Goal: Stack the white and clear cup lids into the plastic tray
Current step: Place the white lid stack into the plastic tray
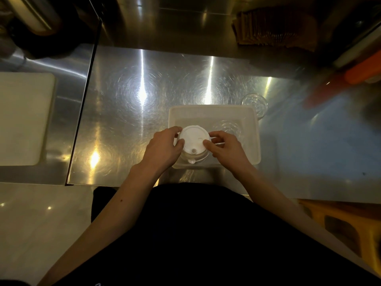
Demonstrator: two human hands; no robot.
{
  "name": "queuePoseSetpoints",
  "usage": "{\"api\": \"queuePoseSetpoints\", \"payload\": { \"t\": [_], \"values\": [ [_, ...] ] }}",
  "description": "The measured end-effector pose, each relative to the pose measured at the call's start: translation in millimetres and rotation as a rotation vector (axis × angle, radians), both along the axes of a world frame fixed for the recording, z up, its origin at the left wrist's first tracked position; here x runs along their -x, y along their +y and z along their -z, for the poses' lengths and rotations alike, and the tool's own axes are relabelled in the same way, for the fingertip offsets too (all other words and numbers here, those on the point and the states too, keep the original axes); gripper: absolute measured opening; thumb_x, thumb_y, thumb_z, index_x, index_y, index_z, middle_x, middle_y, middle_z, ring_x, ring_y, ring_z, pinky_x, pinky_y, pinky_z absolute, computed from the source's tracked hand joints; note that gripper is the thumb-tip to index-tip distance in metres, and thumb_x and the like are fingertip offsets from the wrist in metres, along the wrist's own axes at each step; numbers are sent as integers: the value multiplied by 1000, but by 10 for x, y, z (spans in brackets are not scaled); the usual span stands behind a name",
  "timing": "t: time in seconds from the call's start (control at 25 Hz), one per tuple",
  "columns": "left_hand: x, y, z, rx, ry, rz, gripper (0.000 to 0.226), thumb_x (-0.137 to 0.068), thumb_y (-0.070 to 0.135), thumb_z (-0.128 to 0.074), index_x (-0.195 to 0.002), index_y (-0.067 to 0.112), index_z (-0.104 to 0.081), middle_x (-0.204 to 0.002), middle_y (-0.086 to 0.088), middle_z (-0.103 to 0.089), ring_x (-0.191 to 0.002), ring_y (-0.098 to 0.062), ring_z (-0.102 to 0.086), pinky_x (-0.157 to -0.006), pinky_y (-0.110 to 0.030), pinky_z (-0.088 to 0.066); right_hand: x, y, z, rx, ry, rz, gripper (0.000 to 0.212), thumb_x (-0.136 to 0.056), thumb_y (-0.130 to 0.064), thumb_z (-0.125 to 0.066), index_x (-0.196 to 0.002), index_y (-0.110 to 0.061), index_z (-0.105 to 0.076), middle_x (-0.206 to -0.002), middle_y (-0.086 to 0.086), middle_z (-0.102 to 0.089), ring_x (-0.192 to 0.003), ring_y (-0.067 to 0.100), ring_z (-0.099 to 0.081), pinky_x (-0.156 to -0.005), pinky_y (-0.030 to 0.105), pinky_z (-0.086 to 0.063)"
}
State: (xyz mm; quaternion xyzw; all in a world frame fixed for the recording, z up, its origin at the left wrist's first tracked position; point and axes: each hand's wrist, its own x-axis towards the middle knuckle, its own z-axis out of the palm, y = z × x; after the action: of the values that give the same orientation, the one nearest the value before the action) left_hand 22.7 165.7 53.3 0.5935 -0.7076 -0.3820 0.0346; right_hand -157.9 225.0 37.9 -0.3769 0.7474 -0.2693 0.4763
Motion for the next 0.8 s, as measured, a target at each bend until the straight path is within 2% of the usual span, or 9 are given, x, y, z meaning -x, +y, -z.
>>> {"api": "queuePoseSetpoints", "payload": {
  "t": [0.12,0.36,0.44,0.6,0.68,0.8],
  "values": [
    [0,15,-9,6,-2,-3,44,-91,32,-54,-134,23,-53,-124,-2,-68,-99,-27,-67,-92,-44,-53,-5,7,-1,6,-7,4,37,-88,-35,-68,-120,-18,-63,-99,-6,-65,-86,7,-64,-85,38,-59],
    [6,32,-15,22,8,-15,45,-92,33,-53,-136,22,-52,-127,-2,-66,-98,-26,-66,-91,-45,-53,16,6,10,15,-1,17,43,-86,-37,-70,-123,-16,-62,-110,3,-68,-93,17,-68,-87,42,-59],
    [9,32,-23,50,15,-27,44,-92,33,-54,-135,22,-52,-128,-2,-64,-96,-24,-65,-91,-45,-53,31,4,-1,20,7,20,44,-86,-36,-70,-124,-15,-62,-110,3,-68,-91,14,-66,-84,36,-57],
    [30,4,-61,120,47,-42,40,-94,33,-53,-132,21,-54,-126,-1,-62,-84,-17,-62,-86,-39,-53,64,-5,-21,59,45,9,42,-87,-35,-69,-124,-16,-62,-109,0,-66,-83,0,-60,-71,15,-46],
    [52,-3,-73,150,62,-37,38,-95,33,-52,-131,22,-55,-124,0,-62,-86,-14,-63,-82,-32,-50,74,-11,-43,94,65,6,40,-87,-34,-69,-123,-17,-62,-106,-3,-66,-84,-2,-60,-71,12,-45],
    [121,-27,-81,185,108,-24,35,-96,33,-51,-129,23,-57,-122,1,-63,-95,-12,-62,-83,-26,-48,104,-26,-82,164,101,14,38,-87,-33,-68,-122,-19,-62,-105,-4,-66,-87,0,-62,-78,16,-47]
  ]
}}
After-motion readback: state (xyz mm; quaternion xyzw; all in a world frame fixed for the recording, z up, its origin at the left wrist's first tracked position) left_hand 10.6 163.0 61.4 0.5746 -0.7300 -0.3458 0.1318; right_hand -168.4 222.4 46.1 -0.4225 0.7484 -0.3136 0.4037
